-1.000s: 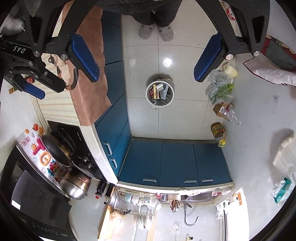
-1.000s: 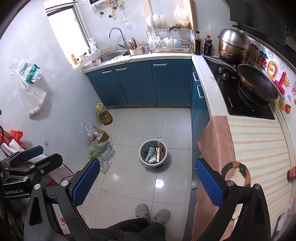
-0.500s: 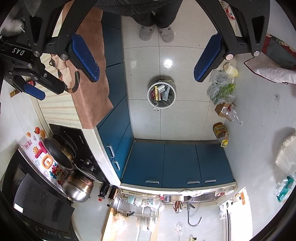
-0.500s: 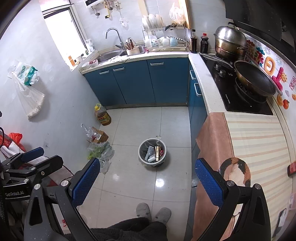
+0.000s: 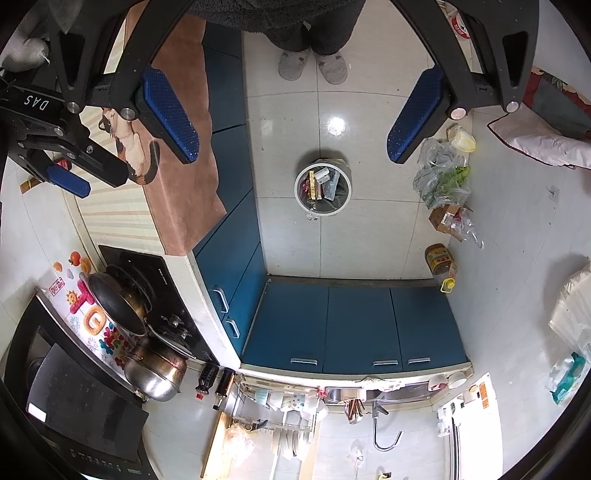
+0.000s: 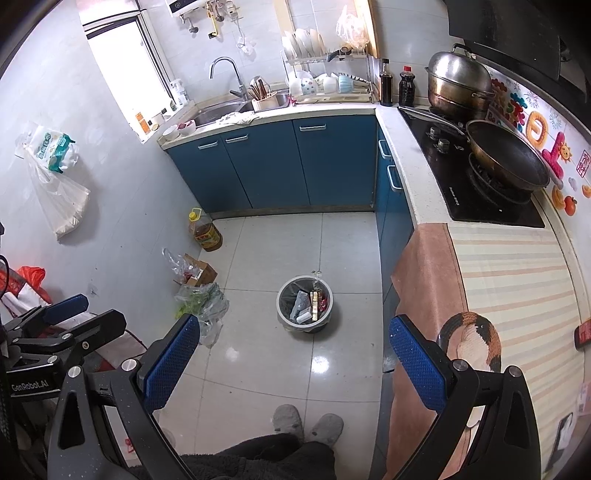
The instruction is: Collect trash
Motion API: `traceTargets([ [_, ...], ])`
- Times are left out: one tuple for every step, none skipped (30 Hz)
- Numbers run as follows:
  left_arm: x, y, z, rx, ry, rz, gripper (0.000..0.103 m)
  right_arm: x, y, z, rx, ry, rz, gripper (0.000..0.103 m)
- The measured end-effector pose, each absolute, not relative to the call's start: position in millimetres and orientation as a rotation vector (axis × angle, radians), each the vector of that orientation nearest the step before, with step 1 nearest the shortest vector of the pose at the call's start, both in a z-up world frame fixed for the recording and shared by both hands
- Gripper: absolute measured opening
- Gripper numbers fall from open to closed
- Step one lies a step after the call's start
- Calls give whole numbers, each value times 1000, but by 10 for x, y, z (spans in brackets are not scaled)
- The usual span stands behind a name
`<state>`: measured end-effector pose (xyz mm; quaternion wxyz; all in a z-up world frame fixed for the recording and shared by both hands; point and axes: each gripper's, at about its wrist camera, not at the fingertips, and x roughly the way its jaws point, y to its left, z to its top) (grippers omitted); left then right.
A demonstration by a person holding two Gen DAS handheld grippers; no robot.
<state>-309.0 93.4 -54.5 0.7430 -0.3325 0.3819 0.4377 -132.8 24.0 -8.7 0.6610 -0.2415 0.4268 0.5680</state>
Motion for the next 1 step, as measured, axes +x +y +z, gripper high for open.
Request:
traceTargets([
  [-3089,936,-541,-728,836,959,103,-1327,242,-87,-545,965,1284,103],
])
